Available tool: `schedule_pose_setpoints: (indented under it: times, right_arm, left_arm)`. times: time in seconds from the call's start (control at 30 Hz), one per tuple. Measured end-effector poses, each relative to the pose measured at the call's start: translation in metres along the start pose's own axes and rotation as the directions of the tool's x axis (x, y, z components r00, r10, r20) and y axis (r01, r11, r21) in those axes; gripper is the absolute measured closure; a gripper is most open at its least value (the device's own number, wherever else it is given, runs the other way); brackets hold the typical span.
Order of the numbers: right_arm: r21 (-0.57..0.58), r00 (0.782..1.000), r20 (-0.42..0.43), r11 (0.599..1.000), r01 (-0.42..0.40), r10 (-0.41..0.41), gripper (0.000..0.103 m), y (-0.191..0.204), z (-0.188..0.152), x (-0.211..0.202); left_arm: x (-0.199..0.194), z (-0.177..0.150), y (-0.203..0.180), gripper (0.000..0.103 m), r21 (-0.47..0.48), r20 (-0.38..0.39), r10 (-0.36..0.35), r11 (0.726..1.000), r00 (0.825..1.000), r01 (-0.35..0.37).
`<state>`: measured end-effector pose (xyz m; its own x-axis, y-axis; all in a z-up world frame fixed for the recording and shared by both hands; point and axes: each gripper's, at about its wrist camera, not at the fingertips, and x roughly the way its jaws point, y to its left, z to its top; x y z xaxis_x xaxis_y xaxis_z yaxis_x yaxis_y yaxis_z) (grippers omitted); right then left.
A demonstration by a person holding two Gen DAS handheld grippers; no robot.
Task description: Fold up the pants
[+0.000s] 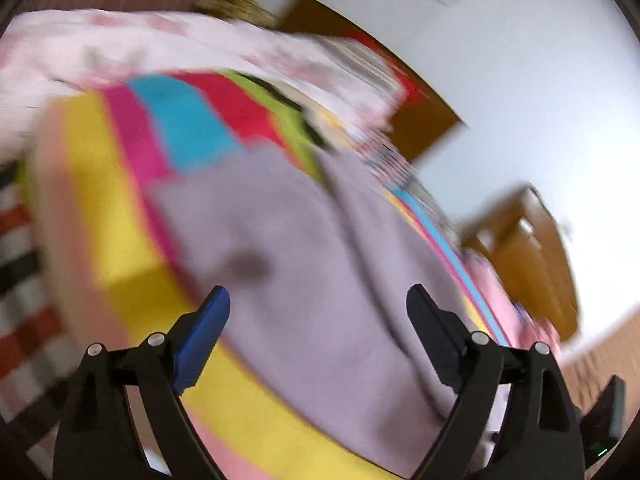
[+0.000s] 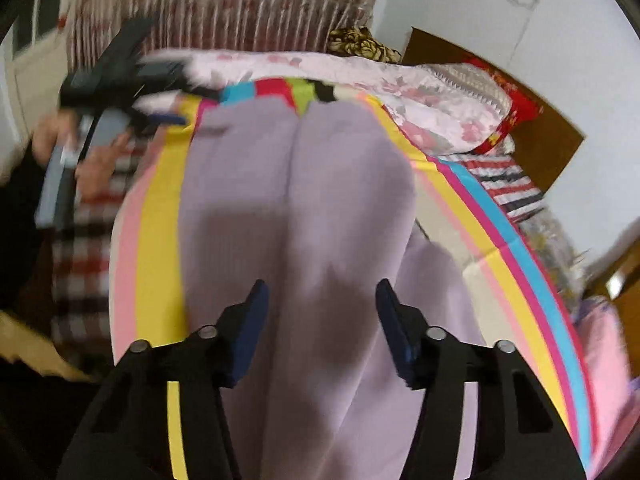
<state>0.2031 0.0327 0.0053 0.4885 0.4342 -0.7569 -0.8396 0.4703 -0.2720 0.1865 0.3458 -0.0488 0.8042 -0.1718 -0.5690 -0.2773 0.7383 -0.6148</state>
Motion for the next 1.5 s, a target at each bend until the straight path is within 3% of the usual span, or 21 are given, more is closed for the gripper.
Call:
schedule_pose_setpoints:
  times: [0.07,0.2,0.23,0.27,0.3,0.33,0.47,0.6,0.73,0.8,0.83,0.87,0.9,0.97,1.03,1.13,1.23,1.3,1.37,1.43,1.5]
  right_arm:
    - [-0.039,0.999,-0.039,0.999,0.018,-0.02,0.062,0.011,-0.008,0.012]
    - [-0.07,0.994,-0.095,0.997,0.04,-0.047,0.063,0.016,-0.018,0.042]
    - [-0.087,0.996,-0.065,0.995,0.051,-0.057,0.063,0.018,-0.019,0.042]
    - [-0.1,0.996,-0.063,0.994,0.053,-0.06,0.074,0.019,-0.02,0.042]
    - [-0.115,0.993,-0.068,0.989,0.091,-0.099,0.1,0.02,-0.021,0.042]
    - [-0.113,0.991,-0.044,0.986,0.12,-0.125,0.101,0.019,-0.021,0.037]
    - [0.063,0.998,0.047,0.997,0.037,-0.04,0.101,-0.011,-0.014,0.008]
    - [0.152,0.995,0.096,0.988,-0.024,0.009,0.101,-0.033,-0.008,-0.004]
    - [0.165,0.994,0.109,0.986,-0.031,0.013,0.101,-0.039,-0.007,-0.009]
    - [0.173,0.994,0.107,0.984,-0.03,0.012,0.101,-0.04,-0.012,-0.009]
    - [0.175,0.995,0.104,0.984,-0.027,0.008,0.101,-0.039,-0.014,-0.01]
    - [0.176,0.995,0.101,0.984,-0.021,0.003,0.101,-0.039,-0.015,-0.009]
    - [0.177,0.995,0.1,0.984,-0.016,-0.002,0.101,-0.039,-0.016,-0.008]
    - [0.174,0.995,0.101,0.985,-0.005,-0.013,0.101,-0.037,-0.018,-0.009]
    - [0.172,0.994,0.105,0.985,0.004,-0.023,0.101,-0.035,-0.015,-0.008]
    - [0.142,0.991,0.133,0.99,-0.025,0.006,0.101,-0.021,-0.013,-0.018]
    - [0.089,0.989,0.128,0.993,-0.083,0.072,0.101,0.004,-0.016,-0.019]
    - [0.044,0.991,0.086,0.993,-0.109,0.105,0.101,0.024,-0.021,-0.004]
    - [-0.01,0.995,0.016,0.995,-0.099,0.099,0.101,0.044,-0.029,0.02]
    - [-0.019,0.996,0.023,0.996,-0.085,0.085,0.1,0.049,-0.034,0.027]
    - [0.008,0.996,0.013,0.996,-0.089,0.089,0.1,0.045,-0.032,0.024]
  left_arm:
    - [0.016,-0.009,-0.02,0.013,0.023,-0.065,-0.06,0.998,0.996,0.062]
    - [0.039,-0.022,-0.034,0.013,0.028,-0.162,-0.075,0.996,0.984,0.081]
    - [0.043,-0.023,-0.035,0.013,0.02,-0.18,-0.083,0.996,0.98,0.088]
    - [0.045,-0.024,-0.035,0.013,0.014,-0.186,-0.087,0.996,0.979,0.091]
    - [0.047,-0.024,-0.035,0.013,0.008,-0.193,-0.088,0.996,0.977,0.091]
    - [0.049,-0.023,-0.036,0.013,0.005,-0.199,-0.087,0.996,0.976,0.09]
    - [0.057,-0.013,-0.036,0.013,-0.032,-0.202,-0.146,0.989,0.968,0.143]
    - [0.092,0.01,-0.027,0.014,-0.153,-0.204,-0.23,0.968,0.952,0.201]
    - [0.121,0.034,-0.017,0.015,-0.254,-0.145,-0.246,0.945,0.958,0.204]
    - [0.128,0.045,-0.019,0.028,-0.255,-0.119,-0.243,0.945,0.963,0.207]
    - [0.133,0.05,-0.02,0.054,-0.256,-0.121,-0.243,0.944,0.962,0.207]
    - [0.139,0.052,-0.019,0.088,-0.265,-0.135,-0.238,0.944,0.962,0.196]
    - [0.145,0.055,-0.019,0.097,-0.277,-0.15,-0.224,0.945,0.963,0.176]
    - [0.143,0.06,-0.025,0.097,-0.247,-0.124,-0.225,0.95,0.966,0.19]
    - [0.126,0.065,-0.037,0.101,-0.157,-0.088,-0.2,0.97,0.976,0.184]
    - [0.07,0.069,-0.058,0.1,-0.005,0.029,-0.195,0.981,0.98,0.196]
    - [0.012,0.049,-0.052,0.1,0.13,0.098,-0.123,0.985,0.988,0.11]
    - [0.005,0.03,-0.022,0.1,0.109,0.081,-0.035,0.994,0.996,0.026]
    - [0.018,0.012,0.02,0.1,0.014,0.026,0.008,1.0,1.0,-0.008]
    - [0.03,-0.001,0.046,0.094,-0.06,-0.017,-0.009,0.998,1.0,0.008]
    - [0.035,-0.006,0.059,0.091,-0.096,-0.013,-0.044,0.994,0.999,0.043]
